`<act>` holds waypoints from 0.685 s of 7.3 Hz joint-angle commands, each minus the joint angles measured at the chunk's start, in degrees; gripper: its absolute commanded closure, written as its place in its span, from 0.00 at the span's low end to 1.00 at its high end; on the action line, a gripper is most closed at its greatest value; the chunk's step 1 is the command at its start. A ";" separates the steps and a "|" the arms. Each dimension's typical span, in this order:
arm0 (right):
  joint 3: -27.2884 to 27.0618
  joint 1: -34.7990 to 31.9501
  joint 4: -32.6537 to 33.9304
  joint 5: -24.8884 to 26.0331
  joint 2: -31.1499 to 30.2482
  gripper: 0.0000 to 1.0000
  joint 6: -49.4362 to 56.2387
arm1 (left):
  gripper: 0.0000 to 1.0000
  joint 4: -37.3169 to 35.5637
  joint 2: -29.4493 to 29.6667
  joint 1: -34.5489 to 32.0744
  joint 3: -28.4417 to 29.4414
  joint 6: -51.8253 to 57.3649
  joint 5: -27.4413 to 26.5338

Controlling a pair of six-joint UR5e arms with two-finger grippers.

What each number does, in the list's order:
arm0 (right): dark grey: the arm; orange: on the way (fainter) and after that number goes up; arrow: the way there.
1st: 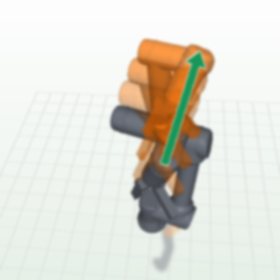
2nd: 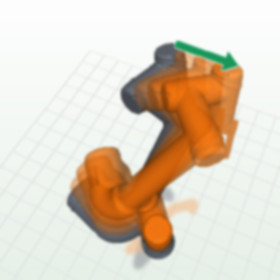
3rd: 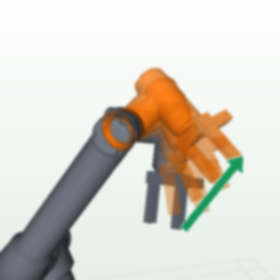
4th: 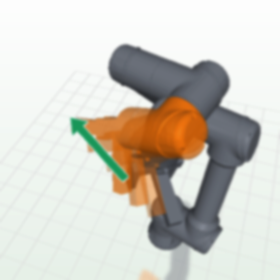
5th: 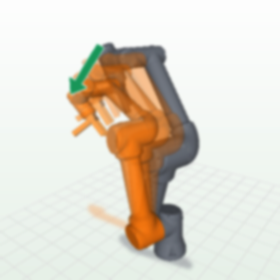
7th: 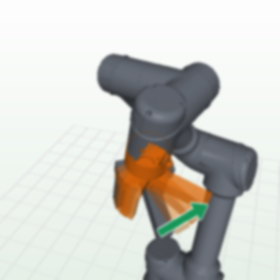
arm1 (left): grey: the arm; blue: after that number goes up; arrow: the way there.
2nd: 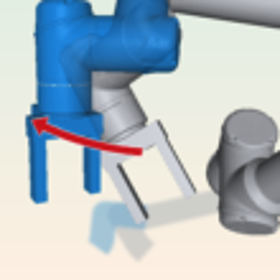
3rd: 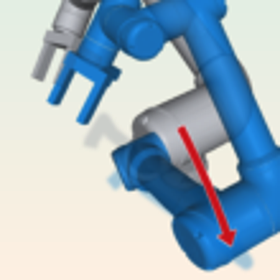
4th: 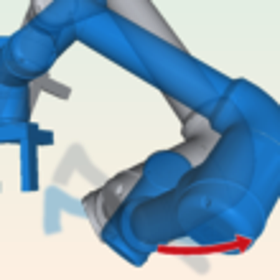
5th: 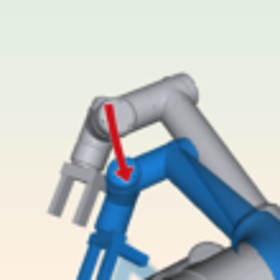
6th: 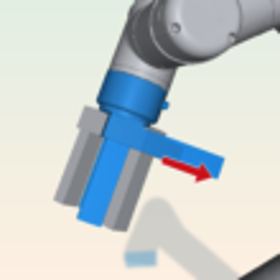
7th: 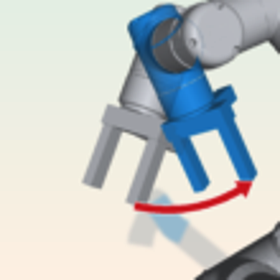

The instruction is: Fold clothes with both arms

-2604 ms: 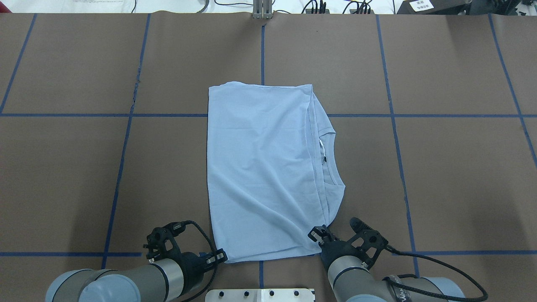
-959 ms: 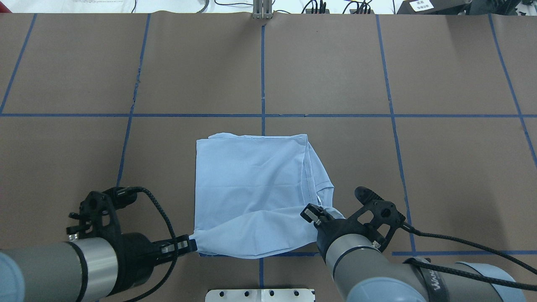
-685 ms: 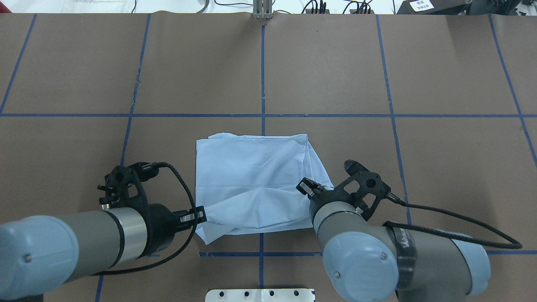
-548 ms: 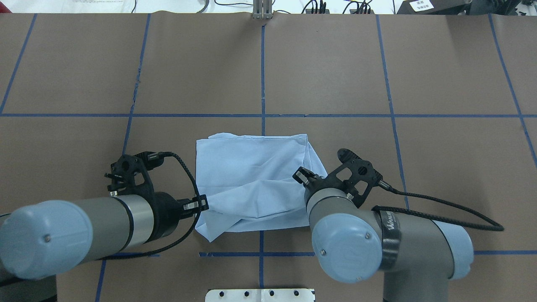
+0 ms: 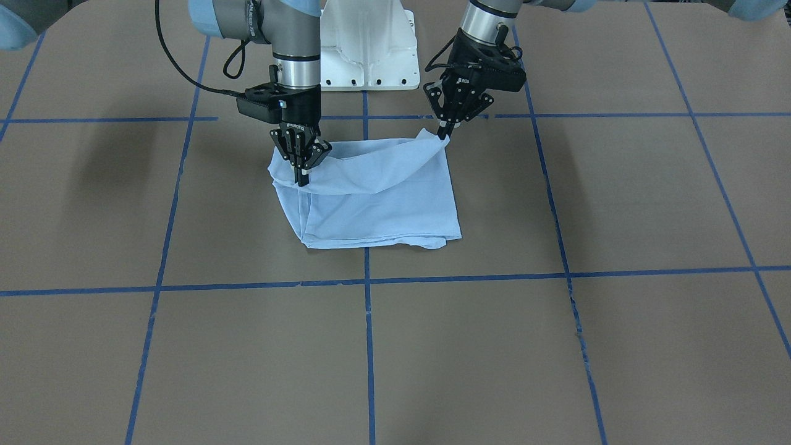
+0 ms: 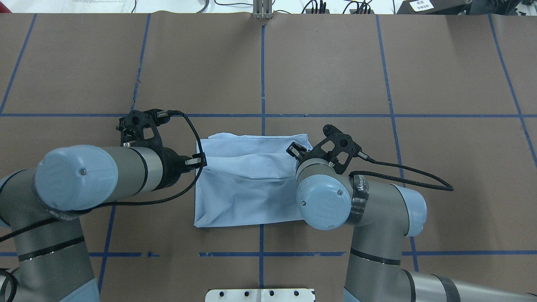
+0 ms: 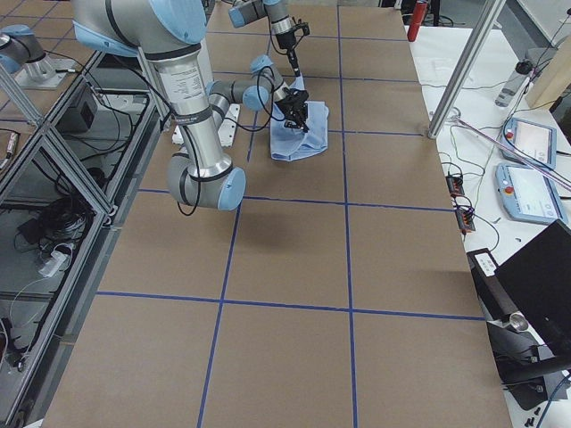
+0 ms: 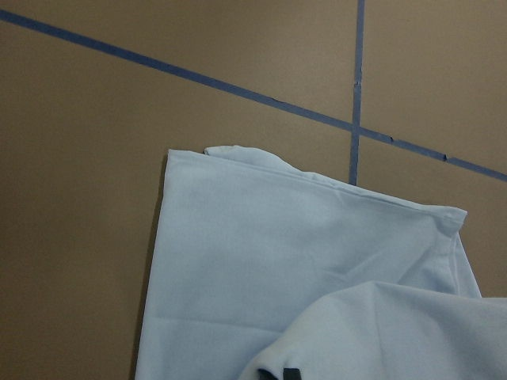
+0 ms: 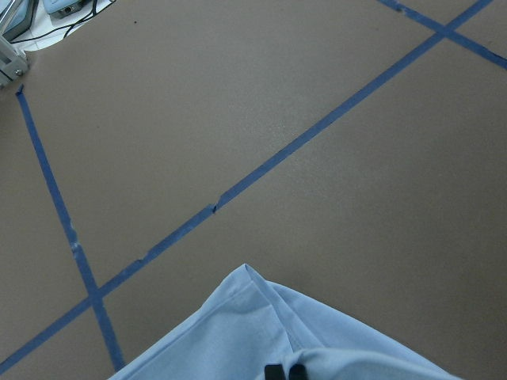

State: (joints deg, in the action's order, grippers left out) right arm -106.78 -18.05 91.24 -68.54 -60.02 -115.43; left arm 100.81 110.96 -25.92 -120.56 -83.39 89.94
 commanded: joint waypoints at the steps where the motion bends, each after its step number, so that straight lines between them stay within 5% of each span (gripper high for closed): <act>1: 1.75 -0.58 -1.76 -0.02 0.08 1.00 1.78 | 1.00 0.08 2.74 -6.05 5.73 7.77 0.85; 5: 1.84 -0.58 -1.76 -0.19 0.17 1.00 2.84 | 1.00 7.79 6.46 -6.07 19.81 8.24 0.59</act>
State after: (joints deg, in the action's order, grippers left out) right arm -105.01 -18.63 89.48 -68.70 -59.89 -112.84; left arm 105.63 117.16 -31.97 -104.54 -75.25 90.61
